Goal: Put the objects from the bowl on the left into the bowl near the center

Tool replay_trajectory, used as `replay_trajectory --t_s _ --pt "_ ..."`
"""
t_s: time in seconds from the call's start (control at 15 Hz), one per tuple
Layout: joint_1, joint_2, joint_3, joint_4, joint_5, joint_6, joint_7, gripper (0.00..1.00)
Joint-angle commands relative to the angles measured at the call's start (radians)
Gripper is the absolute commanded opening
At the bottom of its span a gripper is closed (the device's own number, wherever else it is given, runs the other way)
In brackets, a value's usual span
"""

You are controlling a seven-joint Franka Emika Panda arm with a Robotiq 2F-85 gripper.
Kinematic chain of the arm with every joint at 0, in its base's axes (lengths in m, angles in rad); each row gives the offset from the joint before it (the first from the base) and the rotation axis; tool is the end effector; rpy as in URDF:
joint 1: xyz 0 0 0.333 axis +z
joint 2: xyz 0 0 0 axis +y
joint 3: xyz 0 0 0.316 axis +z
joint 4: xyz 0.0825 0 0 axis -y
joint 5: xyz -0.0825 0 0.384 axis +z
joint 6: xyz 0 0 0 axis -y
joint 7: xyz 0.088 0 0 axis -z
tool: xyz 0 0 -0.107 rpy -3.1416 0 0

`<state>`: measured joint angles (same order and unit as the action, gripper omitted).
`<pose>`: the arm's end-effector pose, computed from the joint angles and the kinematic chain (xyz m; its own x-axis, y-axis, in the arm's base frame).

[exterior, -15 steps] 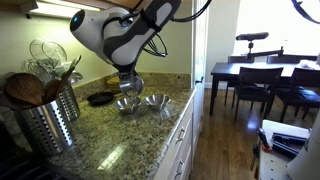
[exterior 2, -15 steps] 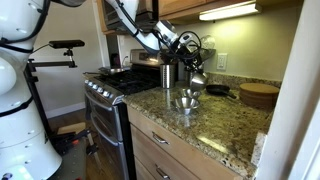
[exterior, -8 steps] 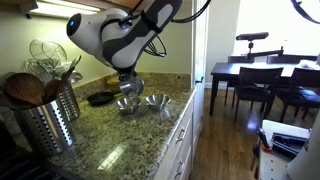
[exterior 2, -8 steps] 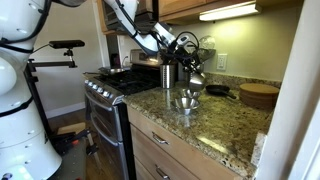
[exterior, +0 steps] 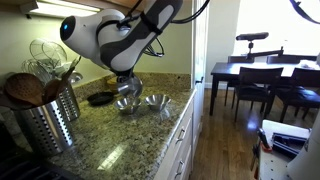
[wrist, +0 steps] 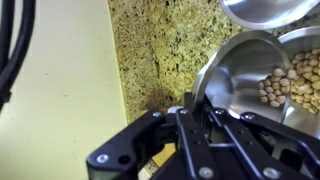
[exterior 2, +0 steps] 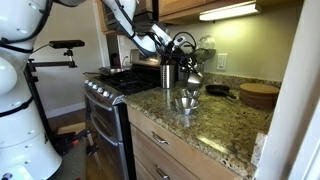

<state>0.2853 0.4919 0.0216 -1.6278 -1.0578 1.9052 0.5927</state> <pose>0.6629 0.1421 0.3501 0.9579 0.2608 0.1201 0.0577 -0.5847 0.8092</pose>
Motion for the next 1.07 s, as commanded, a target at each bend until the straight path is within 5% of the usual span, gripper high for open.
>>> replay_trajectory --t_s 0.0,1.0 --pt "0.015 -0.022 0.005 -0.034 -0.070 -0.041 0.051 0.08" --pt "0.017 -0.020 0.044 -0.054 -0.179 -0.122 0.092 0.08"
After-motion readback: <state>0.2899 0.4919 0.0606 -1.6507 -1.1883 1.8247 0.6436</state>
